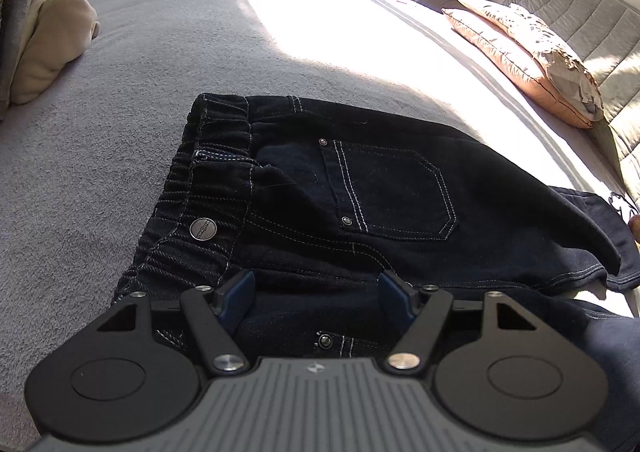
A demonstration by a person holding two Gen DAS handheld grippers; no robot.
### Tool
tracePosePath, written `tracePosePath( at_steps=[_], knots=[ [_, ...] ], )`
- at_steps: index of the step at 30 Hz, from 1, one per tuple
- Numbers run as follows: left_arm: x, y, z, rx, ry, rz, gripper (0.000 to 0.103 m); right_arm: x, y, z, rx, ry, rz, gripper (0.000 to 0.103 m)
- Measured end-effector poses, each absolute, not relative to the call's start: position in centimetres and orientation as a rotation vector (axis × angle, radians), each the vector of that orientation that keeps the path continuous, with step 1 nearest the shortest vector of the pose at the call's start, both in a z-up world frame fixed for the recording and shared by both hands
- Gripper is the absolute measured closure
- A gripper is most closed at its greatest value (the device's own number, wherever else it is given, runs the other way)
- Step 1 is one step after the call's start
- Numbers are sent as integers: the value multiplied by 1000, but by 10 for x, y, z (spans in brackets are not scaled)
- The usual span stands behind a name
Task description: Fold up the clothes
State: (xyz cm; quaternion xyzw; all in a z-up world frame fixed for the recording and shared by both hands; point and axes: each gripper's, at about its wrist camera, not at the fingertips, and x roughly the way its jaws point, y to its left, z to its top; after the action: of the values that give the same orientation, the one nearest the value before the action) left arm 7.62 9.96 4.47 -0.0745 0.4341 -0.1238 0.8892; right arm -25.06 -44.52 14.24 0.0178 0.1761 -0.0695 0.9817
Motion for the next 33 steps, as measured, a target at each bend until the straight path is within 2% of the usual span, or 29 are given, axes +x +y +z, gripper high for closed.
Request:
tracePosePath(
  at_steps=[1,4,6,8,10,12,14,17,19,21,22,25,26,28,30,32,33],
  knots=[
    [76,100,45,-155,902,-256,32,-251,-459,116,61,491,-192,88],
    [77,101,46,-165,898,-242,32,-267,-483,92,144,501,-284,88],
    [80,103,48,-195,885,-223,32,-270,-497,96,240,449,-302,78],
    [82,103,52,-206,856,-196,32,-260,-503,103,279,428,-317,60],
    [86,103,56,-208,822,-162,32,-229,-510,104,301,465,-330,50],
    [90,101,56,-207,812,-133,32,-186,-530,90,475,515,-338,44],
    [95,102,53,-230,821,-119,32,-157,-556,71,668,551,-342,43],
    [101,106,48,-263,829,-111,32,-109,-580,22,1104,592,-346,43],
    [104,108,48,-270,821,-98,32,-85,-578,-6,1242,625,-384,43],
    [106,112,48,-295,816,-96,32,-76,-569,-14,1263,589,-361,43],
    [107,113,47,-308,812,-93,32,-72,-564,-17,1267,569,-343,46],
    [110,113,47,-314,798,-88,32,-56,-559,-9,1220,491,-304,91],
    [111,113,46,-315,796,-88,32,-54,-558,1,1172,460,-320,94],
    [111,115,47,-329,791,-87,32,-58,-537,48,881,306,-356,97],
    [110,118,48,-348,785,-89,32,-74,-501,90,618,131,-328,97],
    [109,118,50,-338,782,-81,32,-92,-440,125,188,-32,-289,97],
    [109,118,50,-328,781,-74,32,-94,-425,132,108,-33,-297,97]
  ],
)
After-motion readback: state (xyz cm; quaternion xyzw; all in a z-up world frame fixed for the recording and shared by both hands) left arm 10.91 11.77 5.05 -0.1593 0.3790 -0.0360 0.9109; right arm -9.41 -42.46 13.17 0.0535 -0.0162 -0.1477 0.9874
